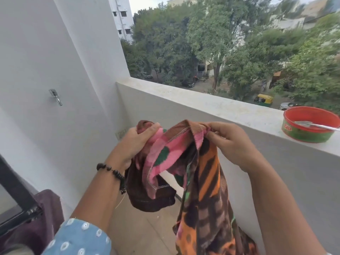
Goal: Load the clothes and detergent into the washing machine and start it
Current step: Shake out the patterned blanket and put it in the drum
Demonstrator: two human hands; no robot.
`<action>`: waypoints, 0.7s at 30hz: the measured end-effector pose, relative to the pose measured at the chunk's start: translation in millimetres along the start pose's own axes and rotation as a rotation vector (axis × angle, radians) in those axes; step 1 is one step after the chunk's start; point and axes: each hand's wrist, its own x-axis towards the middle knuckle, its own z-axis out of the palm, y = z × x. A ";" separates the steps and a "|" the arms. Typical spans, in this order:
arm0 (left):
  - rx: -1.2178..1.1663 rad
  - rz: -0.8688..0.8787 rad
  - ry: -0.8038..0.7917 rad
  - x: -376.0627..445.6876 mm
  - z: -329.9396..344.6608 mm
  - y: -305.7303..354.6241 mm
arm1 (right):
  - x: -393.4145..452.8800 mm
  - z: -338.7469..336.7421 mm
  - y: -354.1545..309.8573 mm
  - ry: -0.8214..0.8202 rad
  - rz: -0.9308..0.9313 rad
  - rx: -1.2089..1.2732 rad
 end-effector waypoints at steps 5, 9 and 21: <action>-0.532 -0.100 -0.086 5.3 -25.6 -0.9 | 4.0 -22.0 4.4 0.009 0.121 -0.200; -0.815 -0.062 -0.348 4.8 -24.5 7.0 | 5.5 -26.2 1.3 0.050 0.183 -0.306; -0.864 -0.083 -0.517 0.8 14.5 30.3 | 9.0 29.5 -4.3 -0.009 -0.056 -0.034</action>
